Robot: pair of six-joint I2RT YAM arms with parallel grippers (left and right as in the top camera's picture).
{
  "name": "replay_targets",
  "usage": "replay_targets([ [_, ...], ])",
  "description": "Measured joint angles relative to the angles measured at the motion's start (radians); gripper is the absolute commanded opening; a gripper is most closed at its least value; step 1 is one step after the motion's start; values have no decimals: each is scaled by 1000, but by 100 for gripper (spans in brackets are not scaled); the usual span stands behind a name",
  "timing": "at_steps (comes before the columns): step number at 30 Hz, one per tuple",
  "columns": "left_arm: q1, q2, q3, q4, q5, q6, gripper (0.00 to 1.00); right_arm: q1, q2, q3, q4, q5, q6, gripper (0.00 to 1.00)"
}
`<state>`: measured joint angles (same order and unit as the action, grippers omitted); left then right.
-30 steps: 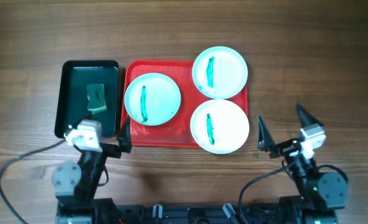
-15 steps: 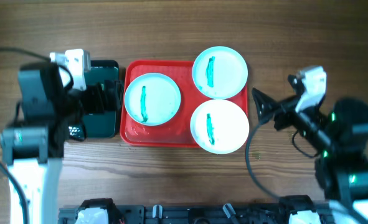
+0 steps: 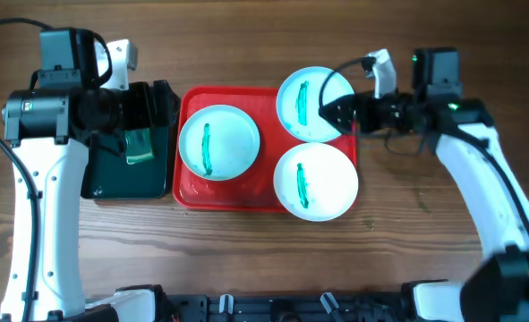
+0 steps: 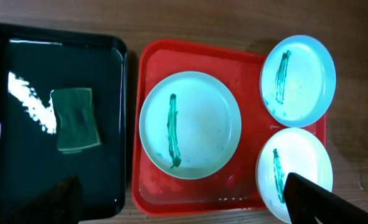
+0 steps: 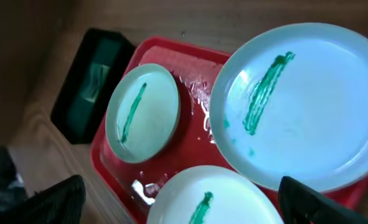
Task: Clean dirty plates on tray and stack at the side
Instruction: 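Reach left gripper to sponge and right gripper to left plate rim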
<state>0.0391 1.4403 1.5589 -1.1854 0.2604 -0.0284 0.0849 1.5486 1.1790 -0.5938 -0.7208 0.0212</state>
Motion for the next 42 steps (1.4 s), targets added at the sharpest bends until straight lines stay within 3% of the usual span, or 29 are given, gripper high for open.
replay_targets([
  [7,0,7,0,24,-21,-16,100,220,135,127,3,216,231,99],
  [10,0,57,3,18,-148,-113,100,321,186,245,-28,331,283,86],
  [12,2,108,4,10,-224,-169,99,360,242,302,-45,396,317,72],
  [16,7,190,4,7,-279,-217,96,418,334,306,-56,480,337,65],
  [23,9,287,4,4,-295,-233,92,435,383,306,-51,547,345,64],
  [26,9,297,4,7,-303,-240,85,435,432,306,-45,550,354,55],
  [35,16,297,4,12,-354,-240,87,468,524,306,26,558,368,46],
  [42,16,297,4,14,-361,-220,86,515,575,306,53,558,399,30],
])
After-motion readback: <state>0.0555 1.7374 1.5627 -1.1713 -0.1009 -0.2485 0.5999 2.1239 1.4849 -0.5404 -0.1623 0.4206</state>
